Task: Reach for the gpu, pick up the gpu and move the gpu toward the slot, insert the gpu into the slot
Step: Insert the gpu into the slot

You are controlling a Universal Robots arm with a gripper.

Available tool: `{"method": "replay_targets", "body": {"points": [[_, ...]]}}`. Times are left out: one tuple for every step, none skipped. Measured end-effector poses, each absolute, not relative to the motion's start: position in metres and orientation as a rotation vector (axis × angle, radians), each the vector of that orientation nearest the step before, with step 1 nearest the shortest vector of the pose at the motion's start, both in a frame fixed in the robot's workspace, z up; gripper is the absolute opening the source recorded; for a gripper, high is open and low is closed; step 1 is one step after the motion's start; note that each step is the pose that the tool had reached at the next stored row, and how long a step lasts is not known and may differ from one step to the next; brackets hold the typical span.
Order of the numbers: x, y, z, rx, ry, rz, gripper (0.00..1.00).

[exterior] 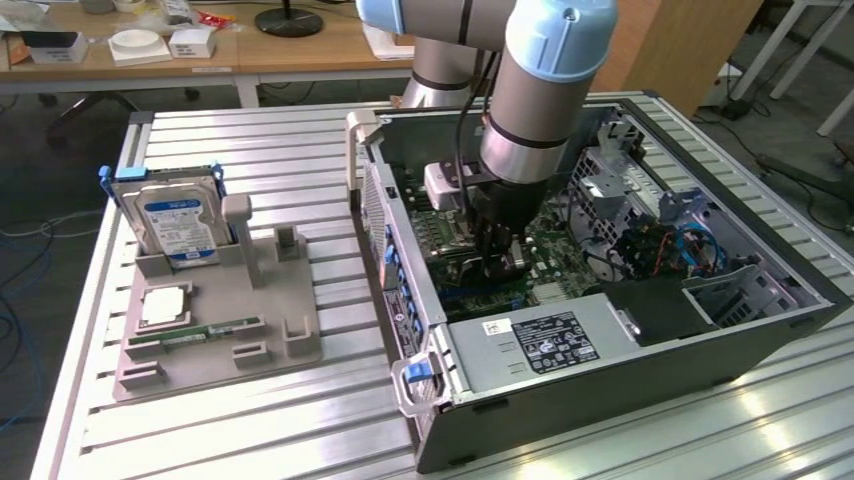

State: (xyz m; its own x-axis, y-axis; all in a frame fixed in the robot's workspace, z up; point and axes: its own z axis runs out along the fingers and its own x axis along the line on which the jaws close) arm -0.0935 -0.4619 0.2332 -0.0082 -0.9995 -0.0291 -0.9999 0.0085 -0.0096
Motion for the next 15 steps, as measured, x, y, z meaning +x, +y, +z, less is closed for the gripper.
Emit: {"method": "replay_targets", "body": {"points": [[-0.0935, -0.462, 0.2331, -2.193, 2.211, 0.021, 0.27], [-0.0935, -0.462, 0.2328, -2.193, 2.211, 0.022, 0.27], [-0.0934, -0.462, 0.2318, -2.192, 2.211, 0.022, 0.27], [-0.0933, -0.462, 0.2301, -2.192, 2.21, 0.022, 0.27], [-0.0933, -0.462, 0.2293, -2.191, 2.209, 0.022, 0.27], [-0.0933, -0.462, 0.2293, -2.191, 2.209, 0.022, 0.27], [-0.0934, -0.4619, 0.2292, -2.191, 2.209, 0.024, 0.27], [-0.0934, -0.4619, 0.2292, -2.191, 2.209, 0.024, 0.27], [-0.0934, -0.4619, 0.2292, -2.191, 2.209, 0.025, 0.27], [-0.0934, -0.4619, 0.2292, -2.191, 2.209, 0.025, 0.27], [-0.0935, -0.4619, 0.2293, -2.191, 2.209, 0.026, 0.27], [-0.0935, -0.4619, 0.2292, -2.191, 2.209, 0.026, 0.27], [-0.0935, -0.4619, 0.2292, -2.191, 2.209, 0.026, 0.27], [-0.0935, -0.4619, 0.2292, -2.191, 2.209, 0.026, 0.27], [-0.0935, -0.4619, 0.2292, -2.191, 2.209, 0.026, 0.27]]}}
